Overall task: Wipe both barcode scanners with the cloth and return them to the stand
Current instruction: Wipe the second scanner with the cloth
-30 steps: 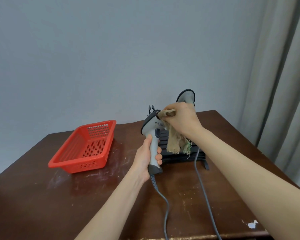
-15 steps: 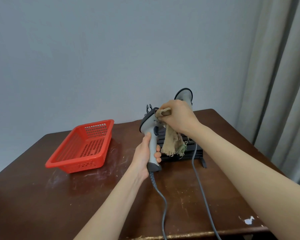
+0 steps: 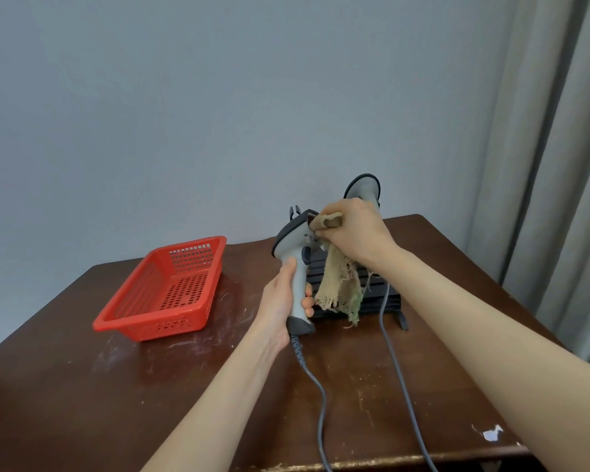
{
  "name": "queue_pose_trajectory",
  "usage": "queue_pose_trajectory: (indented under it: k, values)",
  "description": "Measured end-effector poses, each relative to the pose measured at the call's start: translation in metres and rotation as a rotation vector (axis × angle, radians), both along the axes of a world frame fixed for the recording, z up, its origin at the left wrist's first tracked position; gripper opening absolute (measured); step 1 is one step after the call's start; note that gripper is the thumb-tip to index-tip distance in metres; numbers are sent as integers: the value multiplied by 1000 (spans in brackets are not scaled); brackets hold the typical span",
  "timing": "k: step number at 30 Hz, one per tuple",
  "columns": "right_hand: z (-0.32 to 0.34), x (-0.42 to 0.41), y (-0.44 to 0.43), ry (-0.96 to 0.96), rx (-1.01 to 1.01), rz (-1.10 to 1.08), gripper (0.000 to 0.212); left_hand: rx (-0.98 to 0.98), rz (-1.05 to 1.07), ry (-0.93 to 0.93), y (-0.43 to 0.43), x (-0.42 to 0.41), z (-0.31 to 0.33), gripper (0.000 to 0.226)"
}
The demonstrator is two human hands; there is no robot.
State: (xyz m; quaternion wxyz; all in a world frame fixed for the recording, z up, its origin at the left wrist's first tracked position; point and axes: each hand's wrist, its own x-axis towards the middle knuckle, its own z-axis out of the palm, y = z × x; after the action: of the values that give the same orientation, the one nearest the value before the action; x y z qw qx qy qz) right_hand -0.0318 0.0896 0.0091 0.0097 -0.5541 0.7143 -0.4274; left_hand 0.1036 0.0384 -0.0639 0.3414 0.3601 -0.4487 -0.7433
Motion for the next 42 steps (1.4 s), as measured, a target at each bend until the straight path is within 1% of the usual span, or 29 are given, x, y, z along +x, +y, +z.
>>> queue_pose_trajectory:
  k: [2,4,6,8,10,11,12,14,15,16,18,19,21,25,28,31,33,36,39,42]
  values:
    - [-4,-3,2,82,86,-79,12,3,-8,2,1,1,-1,35]
    - [-4,-4,3,111,144,-107,12,-3,-19,-3,1,2,-2,37]
    - [-2,-2,2,39,90,-54,13,-19,-18,-19,0,1,-2,37]
    - [1,2,0,-90,-2,39,6,-37,-4,-41,-3,0,-2,36]
    - [2,2,0,-170,-30,100,4,-53,21,-58,-5,2,-2,39]
    - [2,0,0,-157,2,82,4,-55,26,-55,-7,3,-2,40]
    - [0,-6,1,-92,71,37,11,-50,23,-44,-9,5,-3,38]
    - [-2,-13,7,122,296,-100,13,-22,10,-14,-11,10,-3,35]
    - [-2,-14,9,170,348,-119,14,-5,10,1,-12,13,-3,34]
    - [-2,-14,9,156,349,-86,16,11,15,15,-14,15,-3,34]
    - [-2,-10,9,51,293,16,19,40,24,38,-15,17,-5,33]
    - [-1,-7,10,40,287,34,21,50,23,48,-15,18,-6,33]
    - [-3,-5,7,66,294,0,22,56,14,70,-15,19,-7,32]
    - [-3,-7,9,-37,80,-110,19,69,-3,94,-14,21,-6,33]
    - [-1,-3,8,-37,-12,-121,20,76,-8,95,-12,20,-5,34]
    - [0,2,8,-54,-34,-103,18,80,-19,83,-8,15,-3,33]
    - [-2,4,6,-15,-37,-118,17,77,-27,76,-5,13,-2,33]
    - [-4,5,5,40,-31,-171,21,61,-33,53,0,10,-1,35]
    - [-3,7,3,70,-16,-174,22,41,-28,27,2,9,-3,34]
    - [0,9,2,51,-51,-151,20,35,-31,22,4,8,-2,32]
